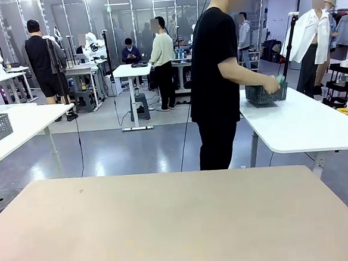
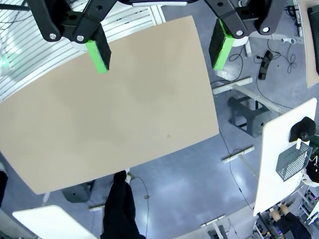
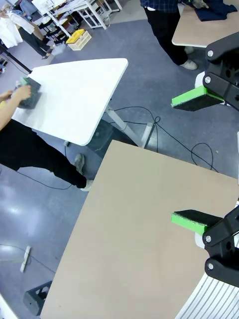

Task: Fold the towels and place them in the basket.
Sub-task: When a person lays out a Towel with hook on the table, fold it in half twice.

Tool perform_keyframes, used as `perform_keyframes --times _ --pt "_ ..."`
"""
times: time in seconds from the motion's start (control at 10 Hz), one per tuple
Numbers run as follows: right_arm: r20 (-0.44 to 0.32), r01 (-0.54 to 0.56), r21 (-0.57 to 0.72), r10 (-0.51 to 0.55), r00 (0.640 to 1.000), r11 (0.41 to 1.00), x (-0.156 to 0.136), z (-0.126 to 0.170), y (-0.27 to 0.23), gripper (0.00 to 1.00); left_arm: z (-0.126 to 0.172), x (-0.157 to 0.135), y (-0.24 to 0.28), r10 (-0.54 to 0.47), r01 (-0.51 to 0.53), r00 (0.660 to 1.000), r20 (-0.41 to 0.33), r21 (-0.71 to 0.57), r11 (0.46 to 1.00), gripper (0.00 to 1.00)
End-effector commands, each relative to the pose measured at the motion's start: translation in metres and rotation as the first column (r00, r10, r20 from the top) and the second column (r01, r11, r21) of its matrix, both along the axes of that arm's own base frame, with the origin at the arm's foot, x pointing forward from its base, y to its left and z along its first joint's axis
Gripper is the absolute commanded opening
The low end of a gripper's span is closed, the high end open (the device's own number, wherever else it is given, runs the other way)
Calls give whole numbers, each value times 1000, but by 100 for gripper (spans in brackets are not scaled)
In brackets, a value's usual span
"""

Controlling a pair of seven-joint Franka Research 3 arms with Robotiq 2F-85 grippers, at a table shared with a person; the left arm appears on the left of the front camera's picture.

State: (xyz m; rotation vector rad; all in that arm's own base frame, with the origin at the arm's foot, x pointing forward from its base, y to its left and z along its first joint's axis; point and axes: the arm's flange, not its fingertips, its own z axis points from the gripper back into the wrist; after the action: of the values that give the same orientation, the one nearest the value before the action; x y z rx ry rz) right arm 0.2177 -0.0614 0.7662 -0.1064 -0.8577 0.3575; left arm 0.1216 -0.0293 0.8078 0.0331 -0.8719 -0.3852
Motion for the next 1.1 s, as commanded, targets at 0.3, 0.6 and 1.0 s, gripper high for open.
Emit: perform_keyframes --times 0.3,0.6,1.0 --pt "0 1 1 -1 1000 1000 3 2 0 100 1 -5 1 -2 2 1000 10 2 1000 100" --pt "0 1 1 -1 1000 1000 3 2 0 100 1 -5 1 -2 2 1000 10 2 1000 100" --pt "0 1 1 -1 1000 1000 3 2 0 100 1 -5 1 -2 2 1000 10 2 1000 100"
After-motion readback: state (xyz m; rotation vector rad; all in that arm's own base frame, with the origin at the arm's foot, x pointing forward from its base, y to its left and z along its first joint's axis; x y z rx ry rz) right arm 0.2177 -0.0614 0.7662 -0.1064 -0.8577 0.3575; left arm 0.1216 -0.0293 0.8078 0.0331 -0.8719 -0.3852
